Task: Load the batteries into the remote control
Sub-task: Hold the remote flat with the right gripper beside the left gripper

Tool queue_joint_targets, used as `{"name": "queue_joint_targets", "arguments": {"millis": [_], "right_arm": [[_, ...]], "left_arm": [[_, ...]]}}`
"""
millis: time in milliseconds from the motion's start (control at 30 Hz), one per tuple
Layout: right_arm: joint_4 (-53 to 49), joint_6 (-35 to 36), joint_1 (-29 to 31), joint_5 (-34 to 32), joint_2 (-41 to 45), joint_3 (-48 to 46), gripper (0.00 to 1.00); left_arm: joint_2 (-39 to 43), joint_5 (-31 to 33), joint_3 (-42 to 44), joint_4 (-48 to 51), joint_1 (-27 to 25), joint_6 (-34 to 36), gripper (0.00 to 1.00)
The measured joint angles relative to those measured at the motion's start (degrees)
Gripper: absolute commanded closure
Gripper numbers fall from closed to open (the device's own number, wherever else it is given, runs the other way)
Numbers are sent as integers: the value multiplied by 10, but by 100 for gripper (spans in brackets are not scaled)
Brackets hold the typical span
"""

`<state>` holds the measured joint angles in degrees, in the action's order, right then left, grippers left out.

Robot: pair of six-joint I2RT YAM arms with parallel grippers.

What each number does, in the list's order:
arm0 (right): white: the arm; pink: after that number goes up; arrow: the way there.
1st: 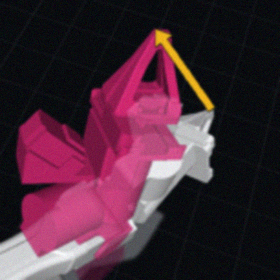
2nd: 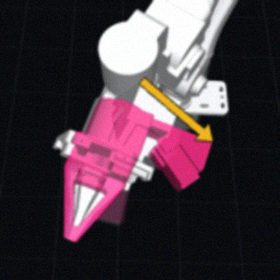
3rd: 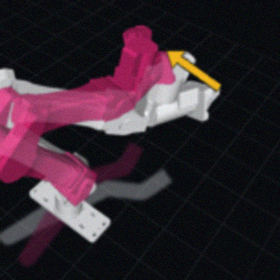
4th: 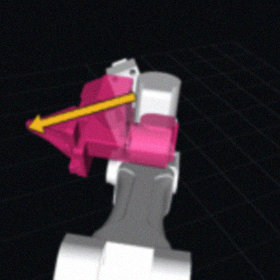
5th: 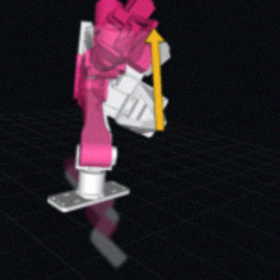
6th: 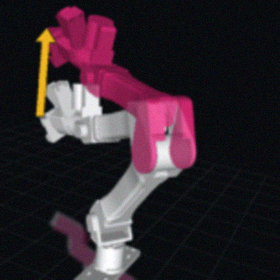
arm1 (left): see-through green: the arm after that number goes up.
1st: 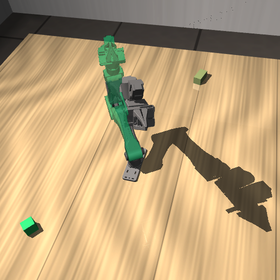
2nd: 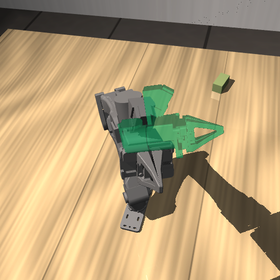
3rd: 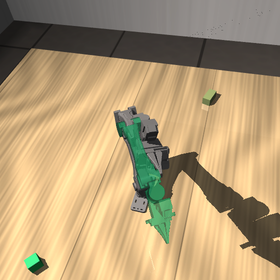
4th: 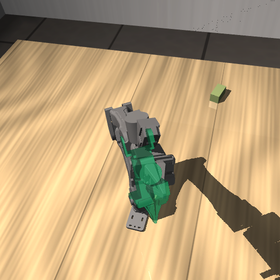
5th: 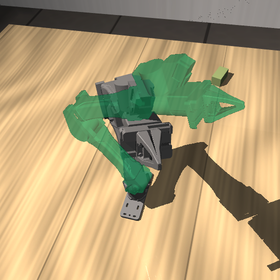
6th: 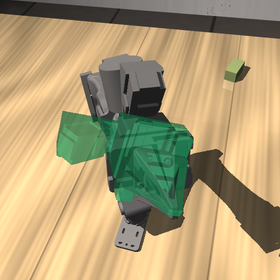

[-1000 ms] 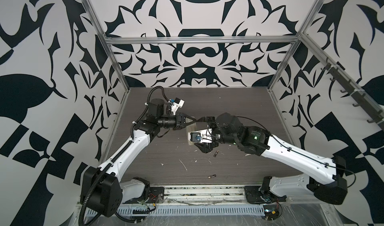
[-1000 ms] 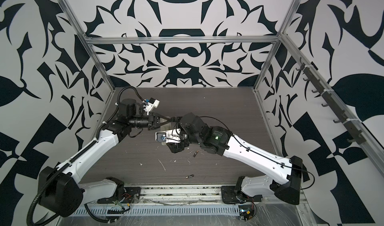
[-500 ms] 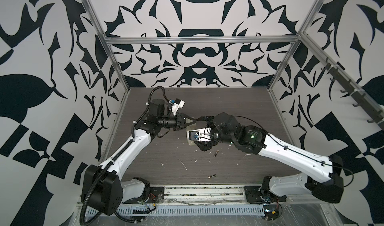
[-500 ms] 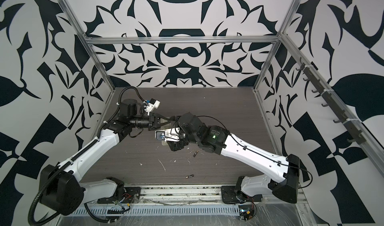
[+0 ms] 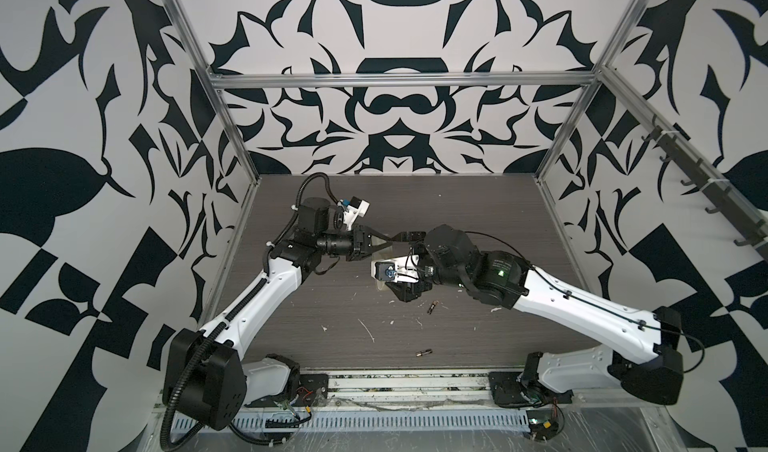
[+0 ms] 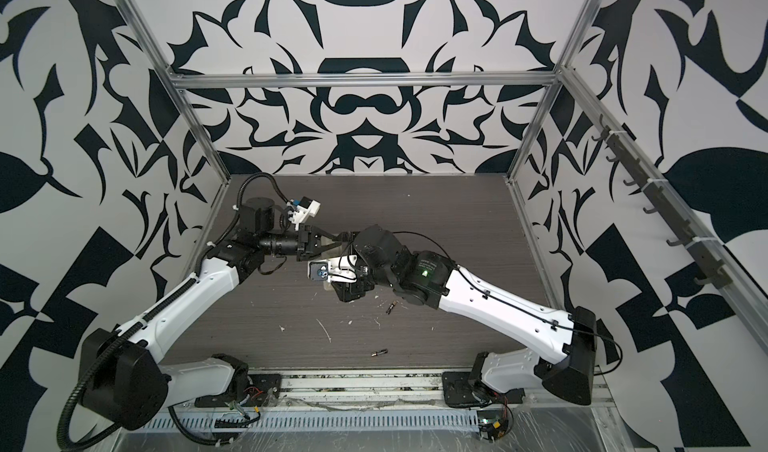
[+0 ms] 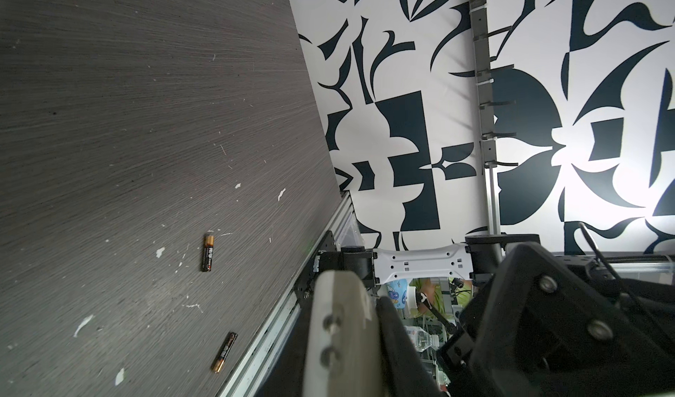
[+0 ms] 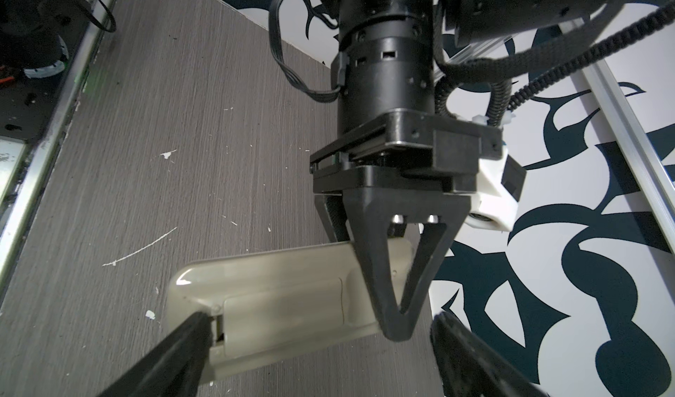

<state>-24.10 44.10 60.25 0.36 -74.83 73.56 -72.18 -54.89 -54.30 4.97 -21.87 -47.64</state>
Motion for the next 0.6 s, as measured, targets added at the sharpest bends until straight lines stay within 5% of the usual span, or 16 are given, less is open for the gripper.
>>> {"name": "queue_joint_targets", "arguments": {"millis": [600], "right_arm": [[13, 16, 2, -15, -7, -2, 3]], "left_arm": [[0, 1, 2, -4, 2, -3, 100]]}}
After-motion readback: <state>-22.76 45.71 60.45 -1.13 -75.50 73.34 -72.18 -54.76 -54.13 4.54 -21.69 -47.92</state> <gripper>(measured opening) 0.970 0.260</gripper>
